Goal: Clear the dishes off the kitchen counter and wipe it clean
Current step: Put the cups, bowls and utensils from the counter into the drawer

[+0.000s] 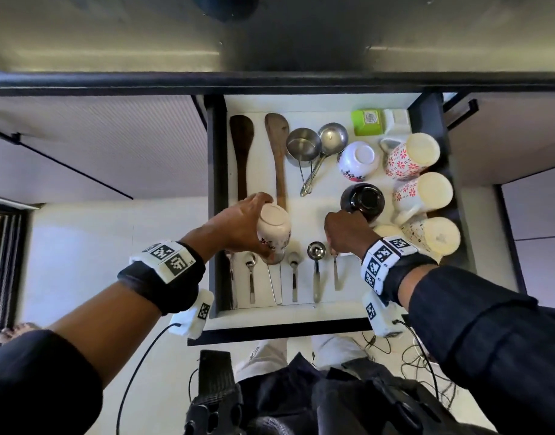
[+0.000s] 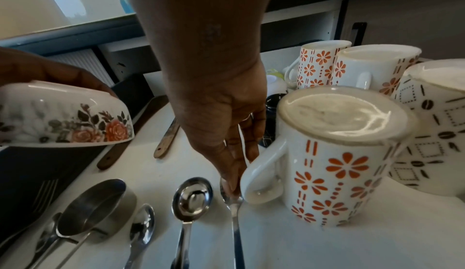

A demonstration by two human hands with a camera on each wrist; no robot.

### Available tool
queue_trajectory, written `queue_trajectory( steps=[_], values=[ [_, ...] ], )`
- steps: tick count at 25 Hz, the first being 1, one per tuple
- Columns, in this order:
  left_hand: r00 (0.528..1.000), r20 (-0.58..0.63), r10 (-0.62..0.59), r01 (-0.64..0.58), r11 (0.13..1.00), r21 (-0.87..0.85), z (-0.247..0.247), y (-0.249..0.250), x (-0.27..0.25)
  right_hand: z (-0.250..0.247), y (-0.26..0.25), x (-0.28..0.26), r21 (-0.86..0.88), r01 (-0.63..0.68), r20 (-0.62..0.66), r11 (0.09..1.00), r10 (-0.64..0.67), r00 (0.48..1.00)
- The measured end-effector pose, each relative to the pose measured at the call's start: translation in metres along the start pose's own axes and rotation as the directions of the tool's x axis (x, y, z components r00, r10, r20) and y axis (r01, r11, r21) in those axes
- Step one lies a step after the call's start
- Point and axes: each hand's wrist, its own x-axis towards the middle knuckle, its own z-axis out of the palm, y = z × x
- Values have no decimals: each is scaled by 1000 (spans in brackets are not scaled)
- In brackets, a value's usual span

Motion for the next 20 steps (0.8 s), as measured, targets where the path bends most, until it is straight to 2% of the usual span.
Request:
queue_trajectory(
  steps=[5,8,11,15,17,20],
  values=[
    [997,65,50,-57,993,105,0,17,20,-4,4,3,-20,-24,62,1000,25,998],
    [989,104,108,-127,970,206,6,34,30,-14,10,0,83,-33,82,996,26,996],
    [969,106,225,-247,920,303,16,55,47,-29,32,-11,305,-54,3,951,56,998],
    [923,79,376,-370,818,439,24,77,76,-25,70,-33,515,-38,-214,857,171,962],
    [919,78,387,-371,778,507,29,85,89,-14,86,-38,540,-10,-253,841,174,952],
    [927,83,365,-343,739,580,38,91,106,-1,98,-34,441,30,-235,897,83,968]
  ],
)
